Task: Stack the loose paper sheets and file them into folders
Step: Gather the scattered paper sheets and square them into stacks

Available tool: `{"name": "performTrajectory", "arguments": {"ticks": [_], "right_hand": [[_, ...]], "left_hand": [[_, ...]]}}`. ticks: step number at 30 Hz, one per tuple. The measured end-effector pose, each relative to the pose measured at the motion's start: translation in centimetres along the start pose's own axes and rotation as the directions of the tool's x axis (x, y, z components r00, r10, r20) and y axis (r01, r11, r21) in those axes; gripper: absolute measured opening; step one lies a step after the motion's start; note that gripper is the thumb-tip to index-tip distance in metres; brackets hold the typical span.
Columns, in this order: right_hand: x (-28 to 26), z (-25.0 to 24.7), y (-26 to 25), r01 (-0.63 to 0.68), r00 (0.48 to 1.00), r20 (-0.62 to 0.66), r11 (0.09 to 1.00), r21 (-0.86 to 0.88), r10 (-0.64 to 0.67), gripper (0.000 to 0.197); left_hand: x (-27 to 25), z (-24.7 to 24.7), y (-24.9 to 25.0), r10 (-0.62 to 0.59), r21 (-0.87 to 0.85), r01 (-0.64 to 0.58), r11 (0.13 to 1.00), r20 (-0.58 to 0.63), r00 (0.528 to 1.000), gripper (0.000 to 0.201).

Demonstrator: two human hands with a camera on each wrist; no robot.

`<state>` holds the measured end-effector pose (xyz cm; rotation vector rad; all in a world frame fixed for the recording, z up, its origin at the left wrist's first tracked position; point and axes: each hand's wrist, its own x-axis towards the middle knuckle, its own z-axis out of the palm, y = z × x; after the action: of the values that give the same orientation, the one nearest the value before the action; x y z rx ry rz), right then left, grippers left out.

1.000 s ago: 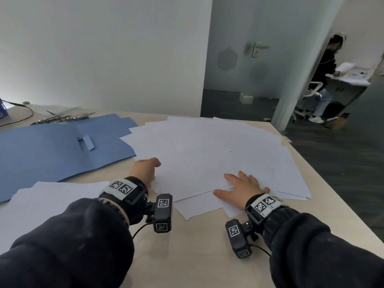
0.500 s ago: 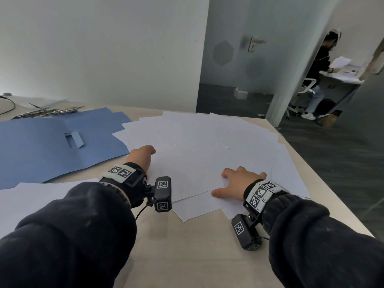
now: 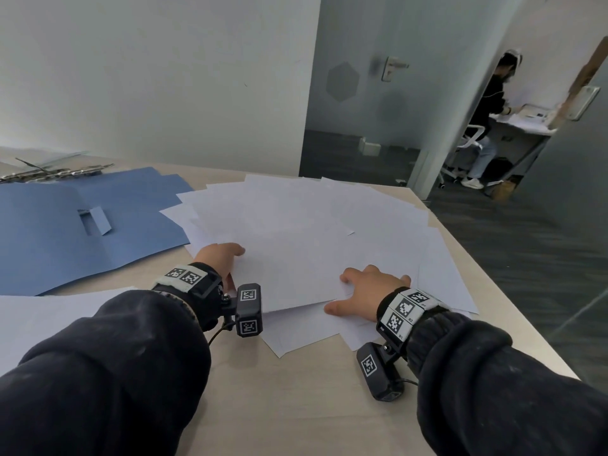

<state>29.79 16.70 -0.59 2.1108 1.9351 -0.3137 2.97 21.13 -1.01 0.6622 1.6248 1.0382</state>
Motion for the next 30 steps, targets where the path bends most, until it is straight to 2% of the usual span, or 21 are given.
{"name": "performTrajectory", "arguments": {"ticks": [1, 4, 7, 9, 12, 16, 18, 21, 24, 26, 28, 30], "right_hand": [[0.0, 0.1, 0.0, -0.003, 1.0, 0.0, 1.0, 0.0, 0.003, 0.087], [0.1, 0.3, 0.2, -0.009, 1.0, -0.004, 1.0, 0.016, 0.01, 0.089], [0.0, 0.7, 0.5, -0.005, 1.0, -0.007, 0.998, 0.066, 0.005, 0.095], [-0.2, 1.1, 0.8, 0.007, 1.0, 0.005, 0.994, 0.113, -0.007, 0.099], [-0.6, 1.8, 1.3, 0.024, 1.0, 0.003, 0.968, 0.248, -0.026, 0.103], [-1.4, 2.2, 2.5, 0.049, 0.996, -0.088, 0.9, 0.432, -0.012, 0.11], [-1.9, 2.3, 3.1, 0.047, 0.997, -0.079, 0.896, 0.441, -0.014, 0.113], [-2.9, 2.5, 3.6, 0.061, 0.998, -0.028, 0.94, 0.335, -0.055, 0.121], [-4.1, 2.4, 4.2, 0.042, 0.999, -0.027, 0.961, 0.273, -0.036, 0.111], [-4.5, 2.0, 4.8, -0.005, 0.999, -0.042, 0.958, 0.287, 0.017, 0.101], [-4.6, 1.5, 5.2, -0.049, 0.996, -0.051, 0.941, 0.336, 0.07, 0.097], [-4.4, 1.3, 5.3, -0.062, 0.995, -0.043, 0.909, 0.413, 0.087, 0.095]], "left_hand": [[0.1, 0.1, -0.1, 0.005, 0.059, -0.006, 0.998, 0.025, 1.0, 0.033], [1.0, 0.3, -0.4, 0.046, 0.136, -0.052, 0.989, 0.051, 0.998, 0.047], [0.9, -0.1, -0.3, 0.036, 0.162, -0.041, 0.986, 0.031, 0.999, 0.032], [0.2, -0.3, -0.5, 0.038, 0.171, -0.041, 0.984, 0.021, 0.999, 0.029], [-0.3, -0.8, -1.3, 0.034, 0.132, -0.039, 0.99, 0.045, 0.998, 0.038], [-1.8, -1.9, -1.9, 0.028, 0.164, -0.034, 0.986, 0.041, 0.999, 0.038], [-3.2, -2.3, -2.0, 0.055, 0.224, -0.064, 0.973, 0.047, 0.997, 0.041], [-5.2, -3.3, -2.4, 0.065, 0.365, -0.086, 0.927, 0.07, 0.995, 0.032], [-7.2, -4.2, -3.2, 0.005, 0.384, -0.044, 0.922, 0.101, 0.995, 0.013], [-7.6, -4.5, -3.9, -0.05, 0.376, 0.006, 0.927, 0.107, 0.993, 0.013], [-7.5, -4.7, -4.6, -0.058, 0.333, 0.004, 0.943, 0.153, 0.986, 0.018], [-6.5, -4.4, -5.5, -0.079, 0.288, 0.017, 0.958, 0.205, 0.976, 0.043]]}}
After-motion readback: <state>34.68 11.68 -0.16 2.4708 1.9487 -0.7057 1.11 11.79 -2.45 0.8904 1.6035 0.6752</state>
